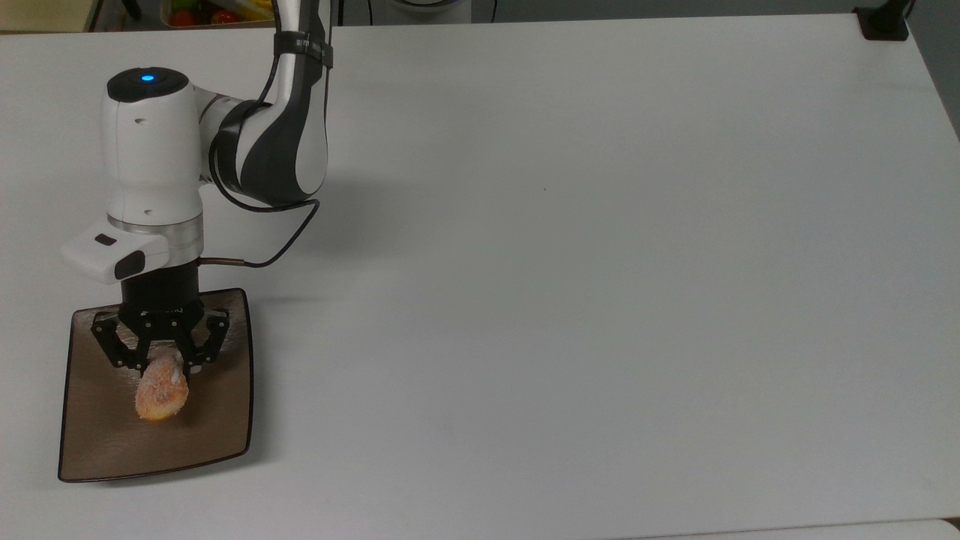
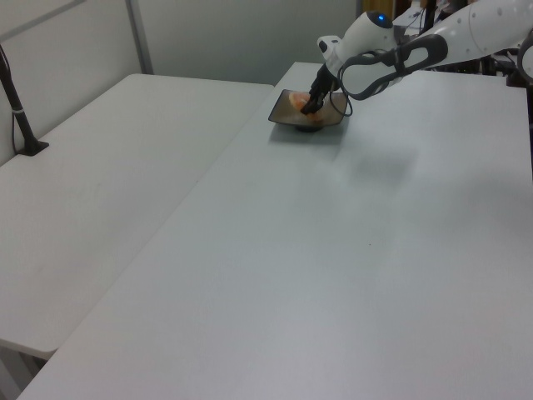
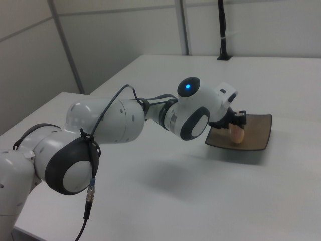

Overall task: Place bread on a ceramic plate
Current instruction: 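Open the gripper to release the roll and raise away from plate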

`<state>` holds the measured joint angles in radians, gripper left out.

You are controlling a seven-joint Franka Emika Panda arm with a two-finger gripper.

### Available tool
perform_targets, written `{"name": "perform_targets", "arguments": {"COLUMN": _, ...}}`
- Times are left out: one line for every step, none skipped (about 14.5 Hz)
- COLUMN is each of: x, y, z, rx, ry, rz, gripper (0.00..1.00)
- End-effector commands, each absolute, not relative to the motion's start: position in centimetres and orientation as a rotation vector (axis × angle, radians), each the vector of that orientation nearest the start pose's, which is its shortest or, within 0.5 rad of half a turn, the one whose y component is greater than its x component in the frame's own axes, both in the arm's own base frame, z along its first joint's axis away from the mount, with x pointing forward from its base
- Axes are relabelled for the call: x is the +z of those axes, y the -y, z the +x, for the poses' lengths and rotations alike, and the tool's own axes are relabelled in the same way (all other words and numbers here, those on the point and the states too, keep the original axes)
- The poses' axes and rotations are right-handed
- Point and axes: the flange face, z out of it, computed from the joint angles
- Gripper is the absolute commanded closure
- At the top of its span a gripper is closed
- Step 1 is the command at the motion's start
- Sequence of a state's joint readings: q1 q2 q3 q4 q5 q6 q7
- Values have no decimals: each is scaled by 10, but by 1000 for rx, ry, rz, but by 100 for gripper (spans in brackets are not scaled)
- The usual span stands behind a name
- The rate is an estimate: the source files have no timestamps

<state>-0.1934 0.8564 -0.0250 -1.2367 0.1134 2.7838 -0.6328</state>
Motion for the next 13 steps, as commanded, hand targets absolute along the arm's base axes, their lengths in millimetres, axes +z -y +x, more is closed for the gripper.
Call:
{"name": "perform_targets", "arguments": {"x": 329, "y": 171, "z": 788, "rx": -1148, "ry": 460, "rz": -3126, "gripper": 26}}
{"name": "perform_targets", "arguments": {"x": 330, "y": 172, "z": 788, "rx": -1149, "ry": 439, "rz": -3126, "gripper": 13}}
{"name": "perform_targets", "arguments": {"x": 328, "y": 172, "z": 787, "rx": -1146, "ry": 436, "rz": -3127, "gripper": 7}}
{"name": "perform_targets", "arguments": {"x": 330, "y": 172, "z": 787, "rx": -1149, "ry": 434, "rz": -3126, "gripper": 1}}
{"name": "perform_targets", "arguments": {"x": 332, "y": 172, "z": 787, "rx": -1151, "ry": 434, "rz": -3126, "gripper": 0}}
{"name": "perform_targets", "arguments": {"x": 339, "y": 173, "z": 787, "rx": -1166, "ry": 431, "rz": -3124, "gripper": 0}}
{"name": "perform_targets", "arguments": {"x": 348, "y": 173, "z": 784, "rx": -1172, "ry": 423, "rz": -3121, "gripper": 0}}
{"name": "perform_targets", "arguments": {"x": 361, "y": 173, "z": 781, "rx": -1187, "ry": 418, "rz": -3117, "gripper": 0}}
{"name": "perform_targets", "arguments": {"x": 382, "y": 170, "z": 775, "rx": -1200, "ry": 418, "rz": -3110, "gripper": 0}}
{"name": "perform_targets", "arguments": {"x": 397, "y": 168, "z": 765, "rx": -1198, "ry": 370, "rz": -3105, "gripper": 0}}
{"name": "perform_targets", "arguments": {"x": 410, "y": 167, "z": 760, "rx": -1209, "ry": 313, "rz": -3095, "gripper": 0}}
{"name": "perform_targets", "arguments": {"x": 425, "y": 166, "z": 754, "rx": -1219, "ry": 270, "rz": -3087, "gripper": 0}}
{"name": "perform_targets", "arguments": {"x": 435, "y": 163, "z": 747, "rx": -1197, "ry": 239, "rz": -3082, "gripper": 0}}
